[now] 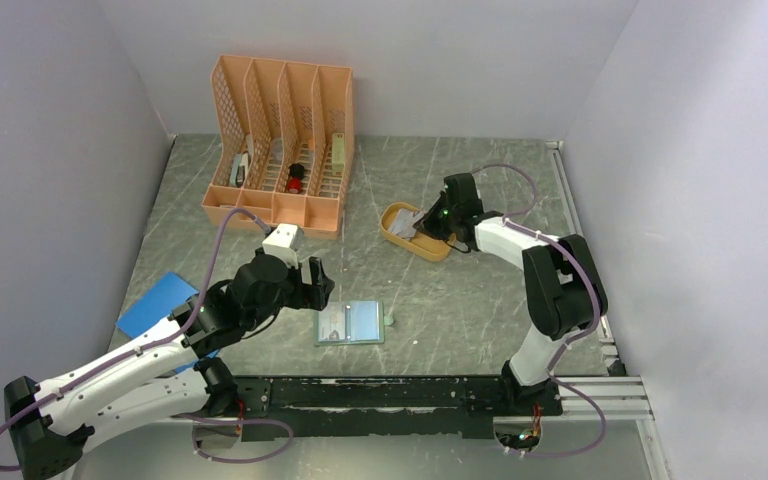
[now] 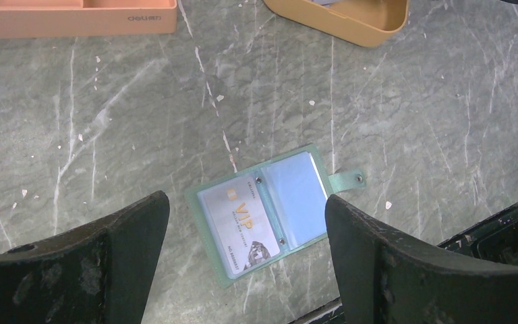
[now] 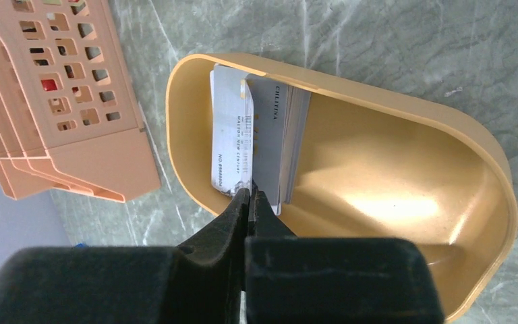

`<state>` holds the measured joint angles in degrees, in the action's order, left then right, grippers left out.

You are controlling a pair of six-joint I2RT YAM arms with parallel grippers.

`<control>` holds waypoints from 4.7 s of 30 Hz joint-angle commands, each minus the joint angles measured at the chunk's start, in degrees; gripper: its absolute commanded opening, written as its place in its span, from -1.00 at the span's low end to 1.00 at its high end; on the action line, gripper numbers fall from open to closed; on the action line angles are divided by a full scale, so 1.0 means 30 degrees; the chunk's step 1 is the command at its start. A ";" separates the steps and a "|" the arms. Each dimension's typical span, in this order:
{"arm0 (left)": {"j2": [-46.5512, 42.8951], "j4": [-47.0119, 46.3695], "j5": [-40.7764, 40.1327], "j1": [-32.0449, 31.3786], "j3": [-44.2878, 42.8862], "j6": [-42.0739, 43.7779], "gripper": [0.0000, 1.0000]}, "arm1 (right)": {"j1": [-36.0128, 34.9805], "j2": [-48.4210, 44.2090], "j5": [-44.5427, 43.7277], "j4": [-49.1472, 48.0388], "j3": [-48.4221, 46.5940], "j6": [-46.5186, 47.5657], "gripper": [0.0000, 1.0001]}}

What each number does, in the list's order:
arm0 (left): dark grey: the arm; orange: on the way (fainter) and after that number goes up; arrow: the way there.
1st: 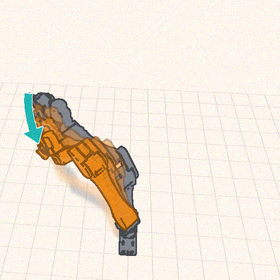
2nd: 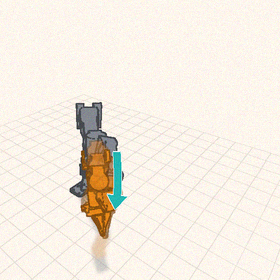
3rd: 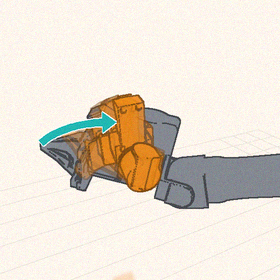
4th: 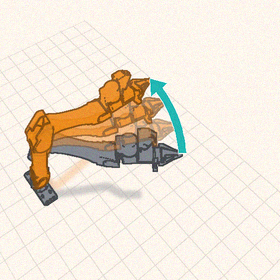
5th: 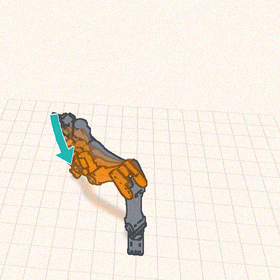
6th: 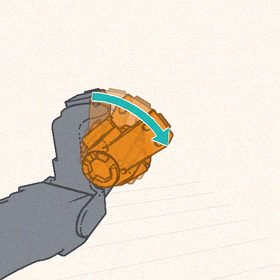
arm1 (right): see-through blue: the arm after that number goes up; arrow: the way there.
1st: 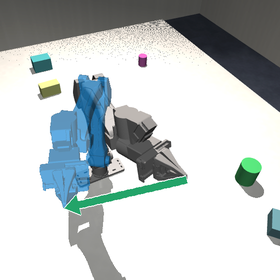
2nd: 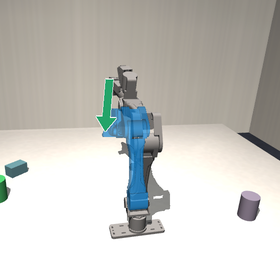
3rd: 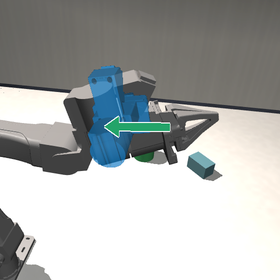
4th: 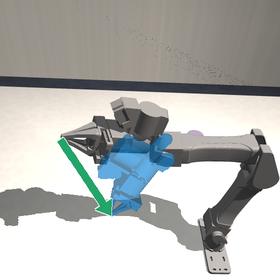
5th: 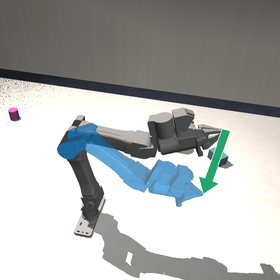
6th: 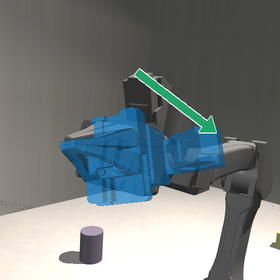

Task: Put the credit cards into the card holder
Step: Pick up the credit card from the storage box, then turn over the card slot in the card holder.

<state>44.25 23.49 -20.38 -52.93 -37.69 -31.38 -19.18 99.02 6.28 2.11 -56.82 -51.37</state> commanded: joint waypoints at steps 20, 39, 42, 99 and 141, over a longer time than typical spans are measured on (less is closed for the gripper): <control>-0.0961 0.0307 -0.0547 0.0071 -0.0151 0.0033 0.79 | 0.1478 -0.3170 0.4290 0.2822 -0.2433 -0.3625 -1.00; -0.1814 -0.1165 0.1730 0.0079 0.1619 -0.1660 0.77 | -0.5395 -0.9496 0.4418 0.7565 -0.0221 0.5299 -1.00; -0.1046 -0.2381 0.2720 0.0084 0.2066 -0.2108 0.75 | -0.5986 -1.0453 0.4133 0.7291 0.2057 0.4894 -1.00; 1.5778 -0.4635 0.0228 -0.4243 -0.1407 -0.1781 -0.61 | -0.7067 -1.4637 0.3916 0.5441 0.8835 0.3255 -1.00; 1.6657 -0.2488 -0.1299 -0.5121 -0.3310 -0.0263 0.08 | -0.8130 -1.4554 0.2353 0.5143 1.0190 0.1817 -1.00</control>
<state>92.33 14.87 -22.70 -67.99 -47.72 -32.91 -43.20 55.75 14.06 17.47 -26.85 -45.65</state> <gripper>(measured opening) 0.578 0.009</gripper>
